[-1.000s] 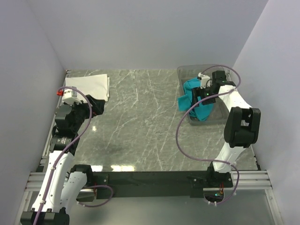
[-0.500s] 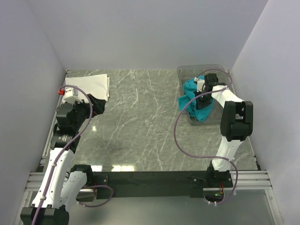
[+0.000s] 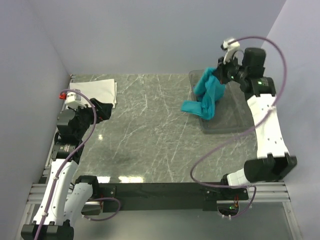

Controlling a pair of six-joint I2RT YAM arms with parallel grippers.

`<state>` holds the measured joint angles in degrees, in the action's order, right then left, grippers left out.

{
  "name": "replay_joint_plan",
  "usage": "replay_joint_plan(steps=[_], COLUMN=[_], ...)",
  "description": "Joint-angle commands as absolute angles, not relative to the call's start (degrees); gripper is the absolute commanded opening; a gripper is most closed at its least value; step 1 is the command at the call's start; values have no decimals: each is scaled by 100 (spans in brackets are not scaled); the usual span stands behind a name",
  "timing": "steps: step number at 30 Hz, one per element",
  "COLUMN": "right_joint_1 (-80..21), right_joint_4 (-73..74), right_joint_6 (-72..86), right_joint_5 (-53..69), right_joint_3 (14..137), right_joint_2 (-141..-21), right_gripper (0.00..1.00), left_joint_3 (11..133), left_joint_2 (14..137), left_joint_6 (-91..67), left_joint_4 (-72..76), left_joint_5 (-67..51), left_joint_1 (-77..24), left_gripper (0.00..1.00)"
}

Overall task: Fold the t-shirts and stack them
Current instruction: Grab the tshirt from the pile, then move the tshirt to the center of the board

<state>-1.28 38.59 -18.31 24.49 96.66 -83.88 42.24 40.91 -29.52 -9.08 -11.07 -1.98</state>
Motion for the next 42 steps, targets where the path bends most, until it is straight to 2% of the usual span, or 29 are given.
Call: replay_joint_plan(steps=[1, 8, 14, 22, 26, 34, 42], right_joint_1=[-788, -1844, -2188, -2627, -2926, -3155, -3410], right_joint_4=[4113, 3359, 2462, 2566, 2645, 3014, 3340], right_joint_6=[-1864, -531, 473, 273, 88, -667, -1195], right_joint_5=[4138, 4886, 5071, 4817, 4527, 4702, 4755], right_joint_3=[10483, 11959, 12507, 11463, 10952, 10320, 9923], right_joint_2=[-7963, -7892, -7963, -7761, -7699, -7699, -7629], right_gripper=[0, 0, 0, 0, 0, 0, 0], left_joint_3=[4509, 4509, 4404, 4228, 4096, 4393, 5071], left_joint_2=[3955, 3631, 3130, 3041, 3269, 3296, 4032], left_joint_6=[-3041, -3015, -2734, -3215, -4093, -3455, -2549], left_joint_4=[-554, -527, -423, 509, 957, 545, 360], left_joint_5=[-1397, -1643, -2213, -4478, -5043, -4676, -4474], left_joint_1=[-211, -211, -211, -220, -395, -712, -1237], left_gripper=[99, 100, 99, 100, 99, 99, 99])
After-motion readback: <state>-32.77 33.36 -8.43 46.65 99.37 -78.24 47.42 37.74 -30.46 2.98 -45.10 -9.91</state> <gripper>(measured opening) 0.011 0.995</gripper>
